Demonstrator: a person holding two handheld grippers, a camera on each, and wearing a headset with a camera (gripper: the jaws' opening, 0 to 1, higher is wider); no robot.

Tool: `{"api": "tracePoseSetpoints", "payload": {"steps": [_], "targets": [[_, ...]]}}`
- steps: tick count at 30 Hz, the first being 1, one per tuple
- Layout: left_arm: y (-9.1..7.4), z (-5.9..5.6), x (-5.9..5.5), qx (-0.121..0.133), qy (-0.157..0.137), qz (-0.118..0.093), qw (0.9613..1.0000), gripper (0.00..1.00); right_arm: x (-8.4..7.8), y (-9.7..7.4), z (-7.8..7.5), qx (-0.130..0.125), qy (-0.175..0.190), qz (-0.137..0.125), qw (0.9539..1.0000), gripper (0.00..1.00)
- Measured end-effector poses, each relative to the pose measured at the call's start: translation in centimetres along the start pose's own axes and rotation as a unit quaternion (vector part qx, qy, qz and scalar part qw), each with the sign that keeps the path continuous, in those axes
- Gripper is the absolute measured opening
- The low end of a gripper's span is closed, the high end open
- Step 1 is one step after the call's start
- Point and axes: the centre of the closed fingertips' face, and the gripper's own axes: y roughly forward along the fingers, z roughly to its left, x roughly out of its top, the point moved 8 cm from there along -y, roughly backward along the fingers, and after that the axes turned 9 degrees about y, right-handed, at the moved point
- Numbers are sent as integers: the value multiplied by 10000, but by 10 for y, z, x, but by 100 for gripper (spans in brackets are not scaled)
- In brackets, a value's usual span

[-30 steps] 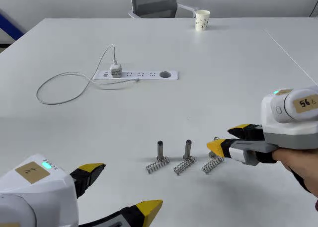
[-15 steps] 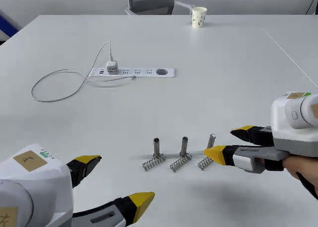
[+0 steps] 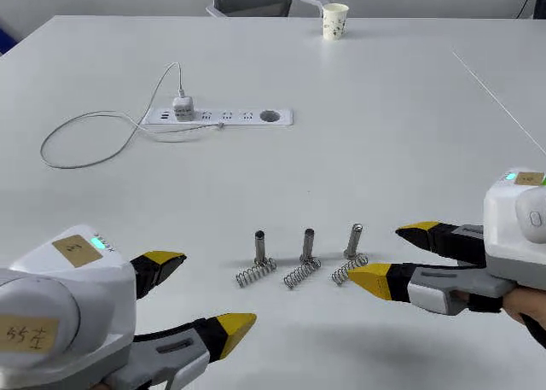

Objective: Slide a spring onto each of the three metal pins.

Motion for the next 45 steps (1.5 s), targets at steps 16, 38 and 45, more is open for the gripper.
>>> {"api": "tracePoseSetpoints", "payload": {"steps": [16, 38, 45], "targets": [[40, 14, -16, -308, 476, 164, 9983, 47, -16, -6, -7, 112, 234, -159, 9995, 59], [72, 23, -29, -779, 563, 369, 9947, 26, -31, -11, -5, 144, 257, -148, 9995, 67], [81, 23, -33, -880, 634, 489, 9929, 23, -33, -14, -3, 154, 268, -160, 9994, 67]]}}
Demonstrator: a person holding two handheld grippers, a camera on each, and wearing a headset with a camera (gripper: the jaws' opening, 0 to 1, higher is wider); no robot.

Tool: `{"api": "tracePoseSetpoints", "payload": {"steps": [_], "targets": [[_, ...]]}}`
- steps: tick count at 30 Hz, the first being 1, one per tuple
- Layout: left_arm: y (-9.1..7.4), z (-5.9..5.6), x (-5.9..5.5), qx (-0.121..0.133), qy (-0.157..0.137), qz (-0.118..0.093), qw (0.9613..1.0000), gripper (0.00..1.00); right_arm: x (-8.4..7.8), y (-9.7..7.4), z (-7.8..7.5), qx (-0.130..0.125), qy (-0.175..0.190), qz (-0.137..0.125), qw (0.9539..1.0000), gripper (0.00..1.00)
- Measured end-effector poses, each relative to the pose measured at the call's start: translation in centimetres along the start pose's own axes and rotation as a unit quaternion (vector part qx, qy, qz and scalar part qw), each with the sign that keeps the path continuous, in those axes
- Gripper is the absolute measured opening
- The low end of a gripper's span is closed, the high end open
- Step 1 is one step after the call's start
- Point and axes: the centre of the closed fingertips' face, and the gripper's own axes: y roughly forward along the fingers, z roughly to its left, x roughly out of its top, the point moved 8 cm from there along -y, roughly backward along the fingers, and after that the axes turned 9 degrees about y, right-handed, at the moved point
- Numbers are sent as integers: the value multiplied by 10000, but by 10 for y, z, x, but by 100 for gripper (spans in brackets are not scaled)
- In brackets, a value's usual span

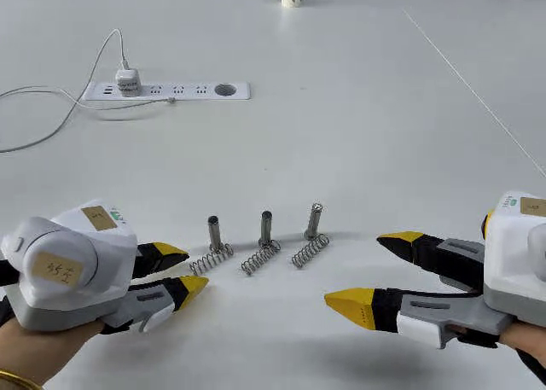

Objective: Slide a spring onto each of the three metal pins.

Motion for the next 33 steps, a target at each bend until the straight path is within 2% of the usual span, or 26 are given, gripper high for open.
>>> {"api": "tracePoseSetpoints", "payload": {"steps": [5, 10, 15, 25, 30, 33], "targets": [[5, 3, -1, 9, 29, 81, 10000, 21, -1, -1, 0, -42, -20, 19, 10000, 67], [8, 6, -1, -53, 44, 21, 10000, 18, -2, -1, 0, -83, -82, 61, 9999, 67], [9, 7, -1, -83, 77, 72, 9999, 12, -2, -2, -2, -178, -79, 75, 9998, 67], [5, 3, -3, -77, 32, 134, 9999, 10, 0, -1, 0, -240, -128, 71, 9996, 66], [-1, -2, 1, -67, 151, 108, 9998, 10, 4, -1, 1, -227, -106, 15, 9997, 65], [-4, -4, 5, -43, 126, 12, 9999, 10, 6, -2, 3, -203, -132, 10, 9997, 65]]}}
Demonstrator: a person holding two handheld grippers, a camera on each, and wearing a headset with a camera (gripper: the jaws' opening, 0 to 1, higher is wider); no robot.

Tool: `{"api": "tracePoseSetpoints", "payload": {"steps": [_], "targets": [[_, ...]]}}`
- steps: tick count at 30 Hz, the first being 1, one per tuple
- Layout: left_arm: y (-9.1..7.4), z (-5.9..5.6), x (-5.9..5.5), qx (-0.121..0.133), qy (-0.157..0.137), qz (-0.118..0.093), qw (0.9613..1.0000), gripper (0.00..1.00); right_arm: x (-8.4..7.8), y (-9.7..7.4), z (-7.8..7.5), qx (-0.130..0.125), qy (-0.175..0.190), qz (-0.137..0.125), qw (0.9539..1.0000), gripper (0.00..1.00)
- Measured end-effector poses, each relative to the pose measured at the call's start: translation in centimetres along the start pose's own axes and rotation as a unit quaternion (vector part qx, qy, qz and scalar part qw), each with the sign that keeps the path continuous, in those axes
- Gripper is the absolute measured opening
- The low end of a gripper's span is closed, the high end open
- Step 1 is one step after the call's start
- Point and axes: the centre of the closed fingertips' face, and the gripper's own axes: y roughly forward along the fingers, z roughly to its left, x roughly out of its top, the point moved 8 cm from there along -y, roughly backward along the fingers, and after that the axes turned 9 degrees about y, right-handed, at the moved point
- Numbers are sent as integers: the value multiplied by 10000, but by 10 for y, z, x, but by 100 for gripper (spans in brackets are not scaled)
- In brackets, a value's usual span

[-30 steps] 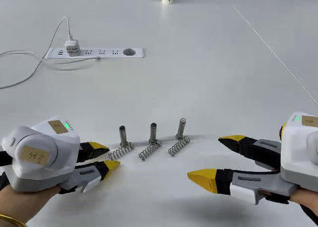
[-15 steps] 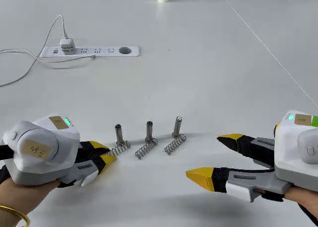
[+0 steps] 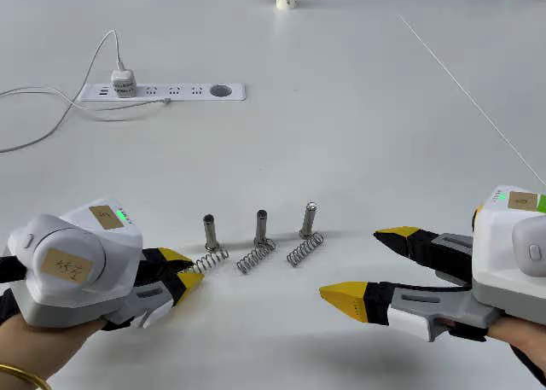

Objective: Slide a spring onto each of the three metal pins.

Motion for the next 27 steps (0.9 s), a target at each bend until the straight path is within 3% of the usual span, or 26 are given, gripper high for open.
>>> {"api": "tracePoseSetpoints", "payload": {"steps": [15, 27], "targets": [[-19, -21, 25, 93, -160, -563, 9982, 10, 16, -1, 9, 197, 346, -341, 9986, 60], [-30, -35, 37, 193, -99, -1032, 9944, 10, 27, 7, 26, 611, 588, -516, 9951, 54]]}}
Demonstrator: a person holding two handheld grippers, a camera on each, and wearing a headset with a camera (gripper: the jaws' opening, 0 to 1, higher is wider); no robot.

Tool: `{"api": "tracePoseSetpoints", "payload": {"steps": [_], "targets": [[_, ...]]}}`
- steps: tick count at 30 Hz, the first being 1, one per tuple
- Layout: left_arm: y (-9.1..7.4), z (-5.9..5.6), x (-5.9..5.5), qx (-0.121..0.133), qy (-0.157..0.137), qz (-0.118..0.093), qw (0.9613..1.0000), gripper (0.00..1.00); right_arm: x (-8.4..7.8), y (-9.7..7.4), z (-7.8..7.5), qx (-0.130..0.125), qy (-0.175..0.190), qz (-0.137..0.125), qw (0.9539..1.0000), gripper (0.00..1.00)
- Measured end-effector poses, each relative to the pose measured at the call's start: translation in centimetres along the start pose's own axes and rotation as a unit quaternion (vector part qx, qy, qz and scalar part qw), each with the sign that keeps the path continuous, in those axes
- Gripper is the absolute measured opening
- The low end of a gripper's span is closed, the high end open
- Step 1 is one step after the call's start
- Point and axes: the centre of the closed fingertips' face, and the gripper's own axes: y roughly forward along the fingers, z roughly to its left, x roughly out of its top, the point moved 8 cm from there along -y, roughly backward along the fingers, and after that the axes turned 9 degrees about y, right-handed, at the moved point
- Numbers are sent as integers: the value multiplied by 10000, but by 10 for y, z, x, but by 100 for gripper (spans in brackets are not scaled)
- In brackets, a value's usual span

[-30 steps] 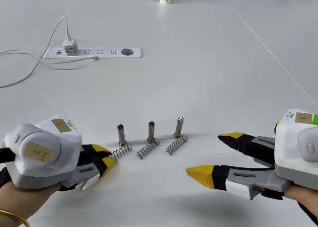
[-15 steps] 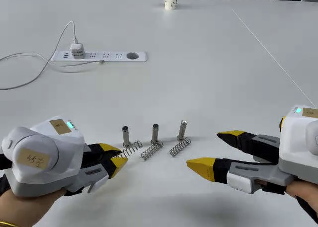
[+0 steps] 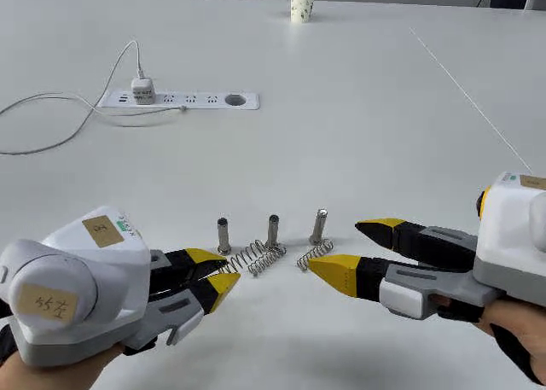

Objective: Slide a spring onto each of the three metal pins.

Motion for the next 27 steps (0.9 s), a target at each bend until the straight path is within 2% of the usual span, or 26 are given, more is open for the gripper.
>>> {"api": "tracePoseSetpoints", "payload": {"steps": [7, 16, 27], "targets": [[-4, -7, 7, 17, 117, -264, 9996, 10, 2, 6, 11, 352, 252, -66, 9990, 50], [-5, -16, 15, -129, 173, -636, 9977, 10, 2, 11, 22, 703, 453, -65, 9965, 43], [-6, -22, 24, -210, 173, -948, 9951, 10, 1, 12, 24, 916, 777, -118, 9927, 32]]}}
